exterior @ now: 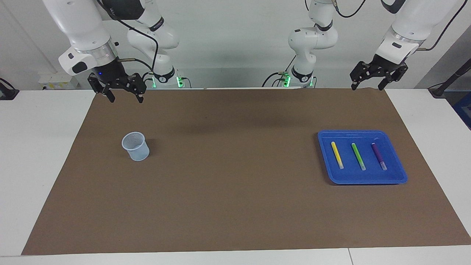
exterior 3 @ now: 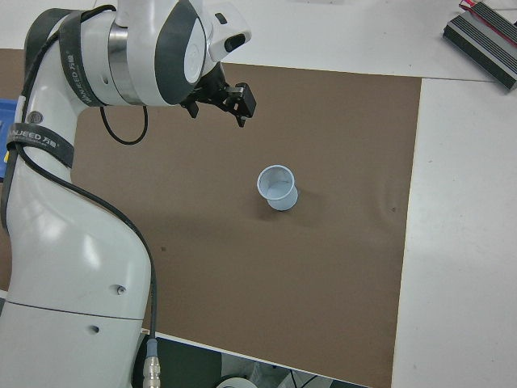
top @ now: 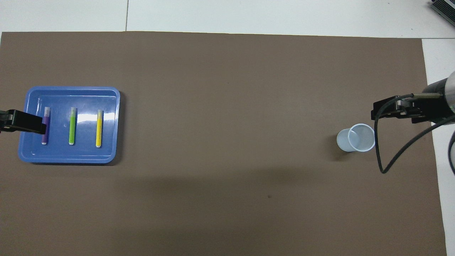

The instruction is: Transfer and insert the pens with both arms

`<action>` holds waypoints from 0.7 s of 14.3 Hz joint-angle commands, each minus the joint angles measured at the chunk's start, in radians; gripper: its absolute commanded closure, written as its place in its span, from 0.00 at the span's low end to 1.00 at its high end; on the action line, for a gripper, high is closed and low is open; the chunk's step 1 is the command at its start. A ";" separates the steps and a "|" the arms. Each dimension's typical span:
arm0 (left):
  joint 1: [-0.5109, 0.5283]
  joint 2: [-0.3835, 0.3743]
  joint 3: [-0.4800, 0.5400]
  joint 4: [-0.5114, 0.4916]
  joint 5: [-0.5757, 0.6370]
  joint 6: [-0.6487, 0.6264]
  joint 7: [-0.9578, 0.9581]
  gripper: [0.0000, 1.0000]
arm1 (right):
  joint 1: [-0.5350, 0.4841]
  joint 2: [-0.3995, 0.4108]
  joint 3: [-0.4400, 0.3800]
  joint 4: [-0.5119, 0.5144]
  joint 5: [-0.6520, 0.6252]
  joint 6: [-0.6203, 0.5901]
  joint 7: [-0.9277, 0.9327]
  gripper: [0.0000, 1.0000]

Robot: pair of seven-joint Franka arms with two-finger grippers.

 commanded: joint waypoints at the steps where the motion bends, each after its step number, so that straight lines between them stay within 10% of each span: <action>1: 0.004 0.007 0.008 0.005 -0.017 0.010 -0.001 0.00 | 0.002 -0.058 -0.002 -0.110 -0.007 0.066 -0.022 0.00; 10: 0.013 0.006 0.008 -0.102 -0.024 0.139 0.006 0.00 | 0.011 -0.121 -0.002 -0.270 0.010 0.158 -0.019 0.00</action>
